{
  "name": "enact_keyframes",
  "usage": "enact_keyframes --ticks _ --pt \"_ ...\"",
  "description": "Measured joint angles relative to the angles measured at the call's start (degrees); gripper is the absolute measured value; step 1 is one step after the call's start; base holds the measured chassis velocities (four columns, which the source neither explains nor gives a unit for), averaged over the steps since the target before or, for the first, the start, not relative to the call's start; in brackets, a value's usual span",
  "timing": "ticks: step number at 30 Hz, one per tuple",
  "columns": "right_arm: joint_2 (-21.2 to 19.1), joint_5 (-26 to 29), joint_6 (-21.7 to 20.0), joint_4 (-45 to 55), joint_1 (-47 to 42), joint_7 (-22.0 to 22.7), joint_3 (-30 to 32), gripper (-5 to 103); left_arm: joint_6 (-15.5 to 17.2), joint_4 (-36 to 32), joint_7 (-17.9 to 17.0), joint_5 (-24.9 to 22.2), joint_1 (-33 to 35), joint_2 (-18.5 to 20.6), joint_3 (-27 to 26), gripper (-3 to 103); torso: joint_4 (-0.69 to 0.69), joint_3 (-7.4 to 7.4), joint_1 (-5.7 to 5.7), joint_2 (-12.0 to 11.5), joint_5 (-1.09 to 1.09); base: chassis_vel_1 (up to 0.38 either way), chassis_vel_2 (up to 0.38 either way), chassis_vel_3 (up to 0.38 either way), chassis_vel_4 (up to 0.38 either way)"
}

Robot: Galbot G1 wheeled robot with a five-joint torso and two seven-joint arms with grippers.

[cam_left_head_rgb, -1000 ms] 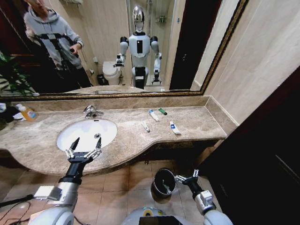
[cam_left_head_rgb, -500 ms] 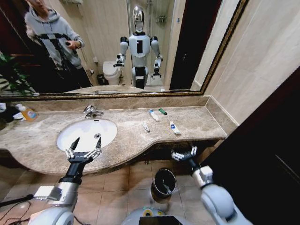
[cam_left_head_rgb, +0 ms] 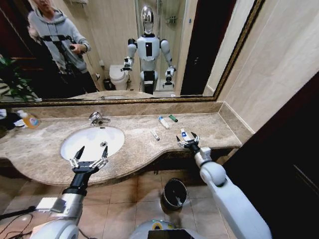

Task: Pick up the trash from the sink and place it in the trash bin.

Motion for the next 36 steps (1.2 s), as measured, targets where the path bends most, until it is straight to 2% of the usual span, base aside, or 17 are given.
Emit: enact_keyframes --ticks 4,10,16,23,25,33,35,36 --pt "0.9 0.19 -1.34 -4.75 3.8 -0.72 -1.25 100 0.0 0.0 0.0 0.0 0.0 0.0 0.01 100 -0.01 0.0 0.0 0.0 -0.01 0.0 0.0 0.0 0.0" --pt "2.03 0.09 -1.18 -9.89 7.26 -1.1 -2.4 100 0.0 0.0 0.0 0.0 0.0 0.0 0.01 100 -0.01 0.0 0.0 0.0 -0.01 0.0 0.0 0.0 0.0" --pt "4.35 -1.25 0.68 -18.72 13.14 -1.73 -2.8 100 0.0 0.0 0.0 0.0 0.0 0.0 0.0 100 -0.01 -0.01 -0.01 0.0 -0.01 0.0 0.0 0.0 0.0" --pt "4.57 -1.78 2.33 -23.24 14.61 -2.82 -1.5 100 0.0 0.0 0.0 0.0 0.0 0.0 0.01 100 -0.01 -0.01 -0.01 0.0 0.0 0.0 0.0 0.0 0.0" --pt "4.56 -1.75 2.57 -23.75 14.61 -3.01 -1.24 103 0.0 0.0 0.0 -0.01 0.0 0.0 0.01 100 -0.01 -0.01 -0.01 0.0 0.0 0.0 0.0 0.0 0.0" --pt "4.16 -1.51 3.32 -24.17 13.5 -3.53 -0.75 77 0.0 0.0 0.0 0.0 0.0 0.0 0.01 100 -0.01 -0.01 -0.01 0.0 0.0 0.0 0.0 0.0 0.0" --pt "4.15 -1.49 3.33 -24.1 13.44 -3.53 -0.73 77 0.0 0.0 0.0 0.0 0.0 0.0 0.01 100 -0.01 -0.01 -0.01 0.0 0.0 0.0 0.0 0.0 0.0" --pt "4.15 -1.47 3.33 -24.01 13.38 -3.53 -0.72 73 0.0 0.0 0.0 0.0 0.0 0.0 0.01 100 -0.01 -0.01 -0.01 0.0 -0.01 0.0 0.0 0.0 0.0"
